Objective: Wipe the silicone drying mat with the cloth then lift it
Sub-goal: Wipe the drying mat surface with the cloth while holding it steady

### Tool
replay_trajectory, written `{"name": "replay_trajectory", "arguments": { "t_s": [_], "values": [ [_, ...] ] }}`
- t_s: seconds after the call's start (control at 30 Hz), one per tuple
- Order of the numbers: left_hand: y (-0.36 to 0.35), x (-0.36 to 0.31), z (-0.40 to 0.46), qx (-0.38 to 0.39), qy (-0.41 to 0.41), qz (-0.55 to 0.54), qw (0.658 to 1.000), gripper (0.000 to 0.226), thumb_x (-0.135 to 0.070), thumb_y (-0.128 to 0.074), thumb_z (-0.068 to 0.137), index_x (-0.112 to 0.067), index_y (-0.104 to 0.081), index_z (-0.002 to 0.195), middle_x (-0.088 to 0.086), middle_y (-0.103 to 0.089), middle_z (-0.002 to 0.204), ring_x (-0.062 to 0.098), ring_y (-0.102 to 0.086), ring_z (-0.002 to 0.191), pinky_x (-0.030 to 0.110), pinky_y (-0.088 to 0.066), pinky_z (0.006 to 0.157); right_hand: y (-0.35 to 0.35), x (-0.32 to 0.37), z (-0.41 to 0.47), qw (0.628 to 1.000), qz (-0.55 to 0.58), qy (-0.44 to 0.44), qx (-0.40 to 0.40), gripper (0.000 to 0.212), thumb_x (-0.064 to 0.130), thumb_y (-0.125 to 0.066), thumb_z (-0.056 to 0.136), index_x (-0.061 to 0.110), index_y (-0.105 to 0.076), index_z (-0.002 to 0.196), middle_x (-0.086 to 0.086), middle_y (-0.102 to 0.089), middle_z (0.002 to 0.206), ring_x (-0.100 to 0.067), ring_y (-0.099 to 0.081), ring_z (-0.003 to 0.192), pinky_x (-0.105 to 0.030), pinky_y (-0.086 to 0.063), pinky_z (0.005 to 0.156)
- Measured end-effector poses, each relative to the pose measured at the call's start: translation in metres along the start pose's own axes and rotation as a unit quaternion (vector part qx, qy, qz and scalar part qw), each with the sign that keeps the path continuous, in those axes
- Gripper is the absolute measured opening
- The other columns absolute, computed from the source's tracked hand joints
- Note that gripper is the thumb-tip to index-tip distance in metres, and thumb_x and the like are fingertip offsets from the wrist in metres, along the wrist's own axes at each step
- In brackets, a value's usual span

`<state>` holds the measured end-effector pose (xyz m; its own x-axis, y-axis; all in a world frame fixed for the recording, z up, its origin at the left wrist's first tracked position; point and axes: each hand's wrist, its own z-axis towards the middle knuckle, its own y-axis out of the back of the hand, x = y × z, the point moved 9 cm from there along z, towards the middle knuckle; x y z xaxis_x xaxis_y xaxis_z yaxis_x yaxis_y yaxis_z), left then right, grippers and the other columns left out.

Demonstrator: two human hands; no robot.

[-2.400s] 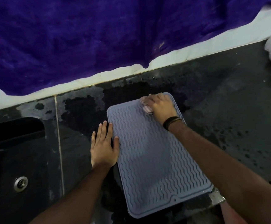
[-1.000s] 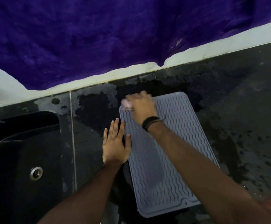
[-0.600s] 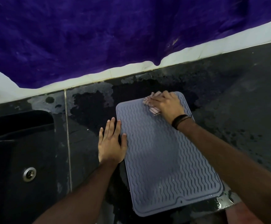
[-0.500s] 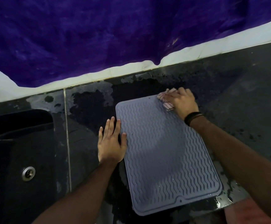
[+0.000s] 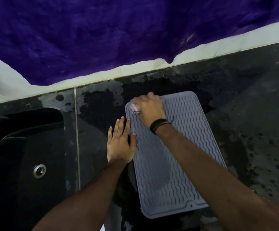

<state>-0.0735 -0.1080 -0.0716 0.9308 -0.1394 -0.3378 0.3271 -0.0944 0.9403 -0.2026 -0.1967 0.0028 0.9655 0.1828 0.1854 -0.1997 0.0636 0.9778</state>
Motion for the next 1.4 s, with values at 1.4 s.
{"name": "replay_trajectory", "arguments": {
  "t_s": [1.4],
  "values": [
    [0.002,0.001,0.001,-0.012,0.009,-0.009,1.000,0.053,-0.032,-0.028,0.109,-0.023,-0.024,0.161,0.001,-0.014,0.170,0.016,-0.004,0.158,0.045,-0.002,0.128,0.021,0.018,-0.033,0.999,-0.019,-0.018,-0.024,0.051,0.009,-0.056,0.081,0.025,-0.054,0.130,-0.001,-0.059,0.126,-0.028,-0.052,0.115,-0.042,-0.039,0.093]
  ]
}}
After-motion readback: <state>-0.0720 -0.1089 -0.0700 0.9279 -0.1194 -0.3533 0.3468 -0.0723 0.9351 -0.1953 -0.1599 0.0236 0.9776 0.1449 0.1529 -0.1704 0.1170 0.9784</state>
